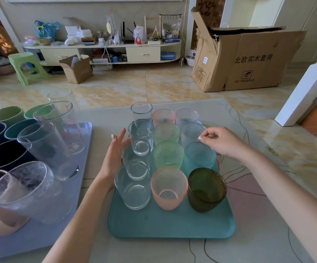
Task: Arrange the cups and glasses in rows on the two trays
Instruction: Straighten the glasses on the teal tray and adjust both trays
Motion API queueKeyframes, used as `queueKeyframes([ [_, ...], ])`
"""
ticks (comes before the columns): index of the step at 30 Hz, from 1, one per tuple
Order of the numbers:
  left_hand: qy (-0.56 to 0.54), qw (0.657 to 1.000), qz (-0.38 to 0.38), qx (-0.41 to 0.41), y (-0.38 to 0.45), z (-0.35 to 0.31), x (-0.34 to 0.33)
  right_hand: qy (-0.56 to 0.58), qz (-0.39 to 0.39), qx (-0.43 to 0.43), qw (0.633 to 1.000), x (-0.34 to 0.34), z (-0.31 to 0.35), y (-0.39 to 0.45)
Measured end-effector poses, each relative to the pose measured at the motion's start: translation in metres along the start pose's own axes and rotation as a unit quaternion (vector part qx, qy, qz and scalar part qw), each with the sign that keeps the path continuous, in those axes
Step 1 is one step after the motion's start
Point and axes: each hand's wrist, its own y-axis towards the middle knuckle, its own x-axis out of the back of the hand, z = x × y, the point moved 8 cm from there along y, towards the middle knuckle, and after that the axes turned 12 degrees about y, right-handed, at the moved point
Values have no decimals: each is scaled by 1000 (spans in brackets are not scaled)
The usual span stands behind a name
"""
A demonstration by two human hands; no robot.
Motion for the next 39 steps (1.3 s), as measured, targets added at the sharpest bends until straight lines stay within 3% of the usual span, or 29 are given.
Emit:
queueKeyframes([
  [3, 119, 991, -55, -39, 3, -10, 14, 10, 0, 0, 1000, 0, 0, -4],
  [9, 238, 964, -68, -95, 12, -31, 20, 36, -6, -4, 999, -1, -1, -8],
  [18, 325, 942, 3, -80, 21, -47, 18, 49, -15, -15, 999, -2, -4, -7],
  [35, 286, 956, 38, -60, 28, -35, 18, 50, -11, -7, 999, -4, -1, -4],
  [39, 240, 970, 17, -48, 30, -42, 25, 35, -96, 43, 994, 22, 13, 16],
])
